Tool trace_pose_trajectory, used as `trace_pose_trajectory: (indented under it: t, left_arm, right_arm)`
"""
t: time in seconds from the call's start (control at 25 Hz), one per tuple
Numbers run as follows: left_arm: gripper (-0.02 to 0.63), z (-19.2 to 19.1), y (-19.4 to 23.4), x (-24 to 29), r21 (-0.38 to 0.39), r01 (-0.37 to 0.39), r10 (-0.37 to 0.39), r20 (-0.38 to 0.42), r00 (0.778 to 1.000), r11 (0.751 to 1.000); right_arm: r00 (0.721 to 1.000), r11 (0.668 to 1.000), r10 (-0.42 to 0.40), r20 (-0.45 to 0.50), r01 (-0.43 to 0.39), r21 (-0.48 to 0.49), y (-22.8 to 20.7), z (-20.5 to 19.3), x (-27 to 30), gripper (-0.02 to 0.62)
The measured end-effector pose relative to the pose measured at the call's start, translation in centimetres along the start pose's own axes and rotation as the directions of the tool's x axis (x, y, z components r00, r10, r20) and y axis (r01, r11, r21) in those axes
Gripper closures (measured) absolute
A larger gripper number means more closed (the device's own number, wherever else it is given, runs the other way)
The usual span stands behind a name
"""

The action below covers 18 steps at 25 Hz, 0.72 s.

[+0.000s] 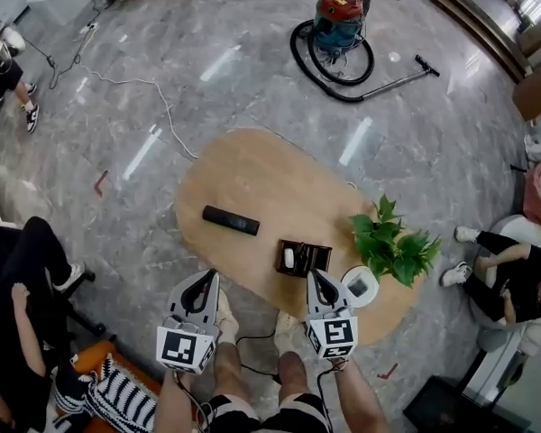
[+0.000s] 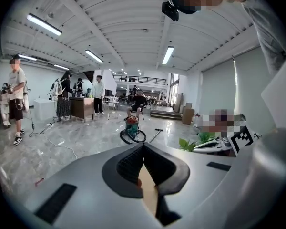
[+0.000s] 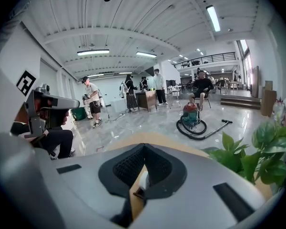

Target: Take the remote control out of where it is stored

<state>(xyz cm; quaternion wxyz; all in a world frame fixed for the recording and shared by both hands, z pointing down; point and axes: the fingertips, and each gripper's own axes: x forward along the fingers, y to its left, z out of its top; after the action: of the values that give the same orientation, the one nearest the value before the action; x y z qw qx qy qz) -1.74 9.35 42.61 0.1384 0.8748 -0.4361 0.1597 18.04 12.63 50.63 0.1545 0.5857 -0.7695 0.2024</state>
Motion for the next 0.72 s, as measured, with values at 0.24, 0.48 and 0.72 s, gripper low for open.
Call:
trace_pose_trajectory:
  t: [0.24,0.48,0.72]
  left_arm:
    - [0.601,-3.3,0.5,1.3,-0.027,0.016,-0.016,-0.003,1.0,0.999]
    - [0.601,-6.9,0.7,2.3,-0.024,0.034,-0.035,-0.039,0.999,0.999]
    - [0.601,-9.5,1.1,3.2,-0.022,0.022,-0.024,-0.062,0.998,1.0]
  right_arm:
    - [0.999,1.0,-0.016,-0.029,0.016,0.002,-0.6,-3.1,1.7,0.588]
    - [0.998,1.0,-0.012,-0.055,0.012,-0.009,-0.5,-5.8,3.1,0.588]
    - [0.997,1.0,-0.008,-0.074,0.007,-0.008,-0.1,-7.8,4.4,0.588]
